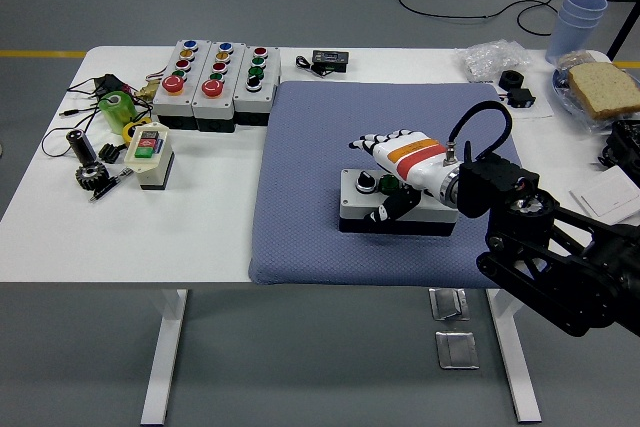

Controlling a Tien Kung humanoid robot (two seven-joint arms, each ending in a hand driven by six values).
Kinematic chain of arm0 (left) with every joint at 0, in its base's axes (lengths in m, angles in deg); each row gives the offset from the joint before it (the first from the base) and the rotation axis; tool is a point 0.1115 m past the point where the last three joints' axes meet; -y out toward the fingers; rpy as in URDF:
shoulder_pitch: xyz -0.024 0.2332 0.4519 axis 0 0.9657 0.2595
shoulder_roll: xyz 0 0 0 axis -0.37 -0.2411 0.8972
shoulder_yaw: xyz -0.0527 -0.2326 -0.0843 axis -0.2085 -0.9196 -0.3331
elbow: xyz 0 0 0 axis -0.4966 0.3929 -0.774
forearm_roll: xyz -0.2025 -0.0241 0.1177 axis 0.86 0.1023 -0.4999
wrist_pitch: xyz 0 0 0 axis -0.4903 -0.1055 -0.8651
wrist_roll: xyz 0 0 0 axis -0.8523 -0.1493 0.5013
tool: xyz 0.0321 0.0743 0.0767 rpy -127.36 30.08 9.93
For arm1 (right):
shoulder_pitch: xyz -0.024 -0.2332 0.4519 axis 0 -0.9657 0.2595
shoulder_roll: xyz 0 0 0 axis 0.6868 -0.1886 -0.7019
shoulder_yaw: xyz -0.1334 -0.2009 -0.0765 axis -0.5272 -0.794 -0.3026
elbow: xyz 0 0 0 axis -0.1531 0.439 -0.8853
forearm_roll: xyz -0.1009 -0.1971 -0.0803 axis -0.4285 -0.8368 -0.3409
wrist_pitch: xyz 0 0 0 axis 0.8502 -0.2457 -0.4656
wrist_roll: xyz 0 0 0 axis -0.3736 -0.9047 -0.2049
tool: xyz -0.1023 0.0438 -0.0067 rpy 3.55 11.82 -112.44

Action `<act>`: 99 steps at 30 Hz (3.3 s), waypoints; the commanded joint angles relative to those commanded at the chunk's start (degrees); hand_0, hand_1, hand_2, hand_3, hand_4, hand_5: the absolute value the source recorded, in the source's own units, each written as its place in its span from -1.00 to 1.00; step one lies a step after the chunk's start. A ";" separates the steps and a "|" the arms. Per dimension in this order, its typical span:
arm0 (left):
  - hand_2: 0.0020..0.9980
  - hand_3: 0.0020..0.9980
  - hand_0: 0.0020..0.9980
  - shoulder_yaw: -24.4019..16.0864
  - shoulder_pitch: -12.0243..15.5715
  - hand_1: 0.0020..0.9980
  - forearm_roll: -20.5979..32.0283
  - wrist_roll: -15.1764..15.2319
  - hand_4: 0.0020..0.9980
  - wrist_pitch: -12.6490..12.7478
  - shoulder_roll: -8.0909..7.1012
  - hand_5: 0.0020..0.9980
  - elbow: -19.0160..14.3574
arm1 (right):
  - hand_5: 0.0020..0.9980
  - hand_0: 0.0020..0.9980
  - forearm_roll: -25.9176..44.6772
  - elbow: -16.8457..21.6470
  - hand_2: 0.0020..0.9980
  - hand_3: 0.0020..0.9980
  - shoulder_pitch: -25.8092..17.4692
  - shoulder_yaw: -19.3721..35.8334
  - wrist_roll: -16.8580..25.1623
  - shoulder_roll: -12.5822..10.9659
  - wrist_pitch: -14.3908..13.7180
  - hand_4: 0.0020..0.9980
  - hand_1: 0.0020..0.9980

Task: Pick up the button,place it on the desk,press the button,press the button

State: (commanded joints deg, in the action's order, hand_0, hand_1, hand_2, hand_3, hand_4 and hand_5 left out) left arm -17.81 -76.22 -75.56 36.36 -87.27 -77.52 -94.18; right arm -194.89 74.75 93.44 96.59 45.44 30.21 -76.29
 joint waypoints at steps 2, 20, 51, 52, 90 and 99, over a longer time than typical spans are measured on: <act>0.20 0.13 0.29 -0.16 0.00 0.21 -0.07 -0.01 -0.37 0.01 0.00 0.73 0.00 | -0.28 0.89 0.50 1.67 0.99 0.98 -0.55 0.66 -0.06 -0.78 0.14 1.00 0.80; 0.20 0.13 0.29 -0.63 0.66 0.21 -1.60 -0.03 -0.38 -0.10 0.04 0.73 0.00 | -0.25 -0.16 6.24 21.46 -0.04 0.60 -13.25 13.97 -2.38 -11.84 -11.47 0.78 -0.44; 0.21 0.13 0.29 -0.51 0.28 0.21 -1.38 0.09 -0.38 -0.04 0.04 0.73 0.00 | -0.28 -0.70 7.18 21.58 -0.63 0.40 -19.71 13.21 -4.20 -15.53 -7.91 0.53 -1.00; 0.21 0.13 0.29 -0.50 0.27 0.21 -1.38 0.09 -0.38 -0.04 0.04 0.73 0.00 | -0.28 -0.70 7.18 21.59 -0.63 0.40 -19.74 13.18 -4.21 -15.51 -7.89 0.53 -1.00; 0.20 0.13 0.29 -0.64 0.04 0.21 -1.62 0.07 -0.38 -0.04 0.08 0.72 0.00 | -0.25 -0.69 7.58 18.99 -0.62 0.37 -20.11 12.10 -5.13 -14.92 -6.01 0.53 -1.00; 0.20 0.13 0.29 -0.73 0.50 0.21 -2.27 0.01 -0.38 -0.17 0.21 0.72 0.00 | -0.25 -0.68 7.24 19.53 -0.61 0.37 -20.58 12.19 -5.32 -14.88 -5.75 0.54 -1.00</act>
State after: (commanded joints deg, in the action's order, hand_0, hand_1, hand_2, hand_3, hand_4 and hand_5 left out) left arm -18.53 -75.73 -77.84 36.37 -87.44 -77.31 -94.18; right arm -187.66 94.28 72.86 108.77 40.12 15.33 -82.04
